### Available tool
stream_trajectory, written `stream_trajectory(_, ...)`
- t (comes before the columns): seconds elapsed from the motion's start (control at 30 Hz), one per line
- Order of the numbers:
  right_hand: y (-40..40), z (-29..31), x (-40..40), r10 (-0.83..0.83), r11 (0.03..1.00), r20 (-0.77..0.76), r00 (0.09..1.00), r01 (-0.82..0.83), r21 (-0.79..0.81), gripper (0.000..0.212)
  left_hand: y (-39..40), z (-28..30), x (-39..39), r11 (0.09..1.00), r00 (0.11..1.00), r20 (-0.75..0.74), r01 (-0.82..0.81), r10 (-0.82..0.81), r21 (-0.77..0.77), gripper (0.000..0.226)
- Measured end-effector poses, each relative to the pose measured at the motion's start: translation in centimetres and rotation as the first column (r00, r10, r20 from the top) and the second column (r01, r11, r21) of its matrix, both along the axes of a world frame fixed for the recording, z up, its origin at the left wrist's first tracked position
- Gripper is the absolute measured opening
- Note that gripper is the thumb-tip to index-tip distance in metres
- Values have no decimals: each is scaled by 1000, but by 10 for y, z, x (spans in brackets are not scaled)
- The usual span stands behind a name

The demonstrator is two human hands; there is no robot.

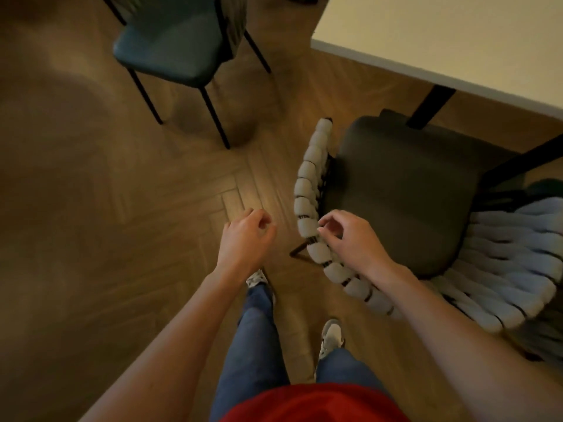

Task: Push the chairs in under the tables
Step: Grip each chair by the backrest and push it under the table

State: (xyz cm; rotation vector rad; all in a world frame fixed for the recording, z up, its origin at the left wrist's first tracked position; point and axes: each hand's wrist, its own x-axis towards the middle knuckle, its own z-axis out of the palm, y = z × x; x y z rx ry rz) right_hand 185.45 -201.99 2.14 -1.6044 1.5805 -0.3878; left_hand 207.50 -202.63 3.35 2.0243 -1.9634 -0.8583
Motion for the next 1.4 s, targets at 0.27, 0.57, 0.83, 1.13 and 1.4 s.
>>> stream_trajectory(0.27, -113, -3, 116, 0, 998, 15, 1000, -1, 57, 9, -117, 5, 115, 999, 997, -68, -27, 28, 22, 16)
stream_trajectory(0.57, -234, 4, 182, 22, 999, -11, 1000, -22, 35, 4, -238, 9, 180, 999, 996, -85, -26, 30, 41, 18)
stream_trajectory(0.83, -357, -18, 192, -48, 997, 34, 998, 46, 66, 6, -363, 0, 182, 998, 997, -72, -7, 11, 62, 19)
stream_trajectory(1.13, -511, -5, 153, -68, 997, 2, 998, 68, 41, 13, -530, 4, 141, 998, 992, -120, 37, -30, 59, 13)
stream_trajectory(1.4, -640, -12, 114, -123, 990, -11, 992, 123, 69, 16, -681, -8, 98, 996, 987, -148, 69, -60, 53, 13)
